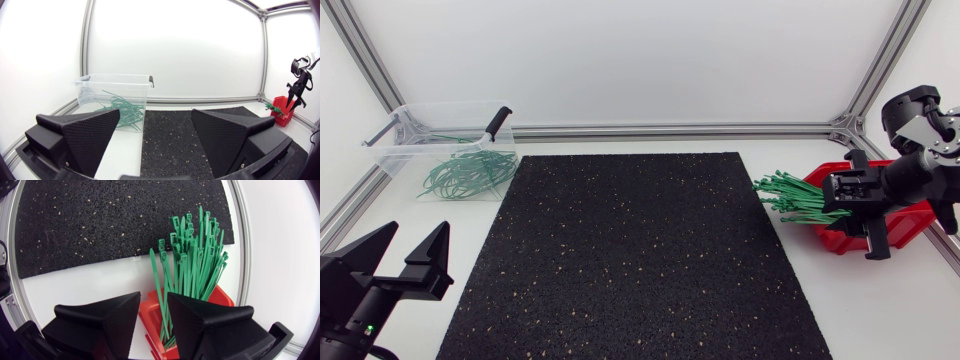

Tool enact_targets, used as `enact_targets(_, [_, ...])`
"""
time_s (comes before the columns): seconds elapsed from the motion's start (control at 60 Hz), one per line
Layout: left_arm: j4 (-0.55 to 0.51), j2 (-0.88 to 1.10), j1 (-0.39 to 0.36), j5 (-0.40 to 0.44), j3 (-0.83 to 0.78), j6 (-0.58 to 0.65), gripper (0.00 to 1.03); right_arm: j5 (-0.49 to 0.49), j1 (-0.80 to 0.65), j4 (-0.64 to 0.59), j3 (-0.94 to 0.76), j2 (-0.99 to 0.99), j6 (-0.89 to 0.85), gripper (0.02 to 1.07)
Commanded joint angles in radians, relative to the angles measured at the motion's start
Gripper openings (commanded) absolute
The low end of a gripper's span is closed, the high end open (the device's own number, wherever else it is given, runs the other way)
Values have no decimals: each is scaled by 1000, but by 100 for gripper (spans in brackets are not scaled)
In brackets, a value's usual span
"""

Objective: Take a green cable tie from the red box, thread the tail through the head to close it, then place it in the transparent bin on the left.

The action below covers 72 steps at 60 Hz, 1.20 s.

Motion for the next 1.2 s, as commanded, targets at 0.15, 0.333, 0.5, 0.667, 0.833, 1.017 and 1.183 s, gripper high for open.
enact_targets(0.15, [-19,-3,-15,7,-40,-10,100,6,9,35,-45,44,-36,44])
enact_targets(0.333, [-20,-3,-14,7,-40,-10,100,9,14,66,-43,60,-38,44])
enact_targets(0.5, [-20,-3,-14,7,-40,-10,100,12,20,79,-43,86,-36,34])
enact_targets(0.667, [-20,-3,-14,7,-40,-10,100,21,28,85,-49,103,-35,32])
enact_targets(0.833, [-20,-3,-14,7,-40,-10,100,27,28,89,-49,106,-42,24])
enact_targets(1.017, [-20,-3,-14,7,-40,-10,100,27,25,110,-57,109,-55,19])
enact_targets(1.183, [-20,-3,-14,7,-40,-10,100,22,25,107,-54,100,-55,13])
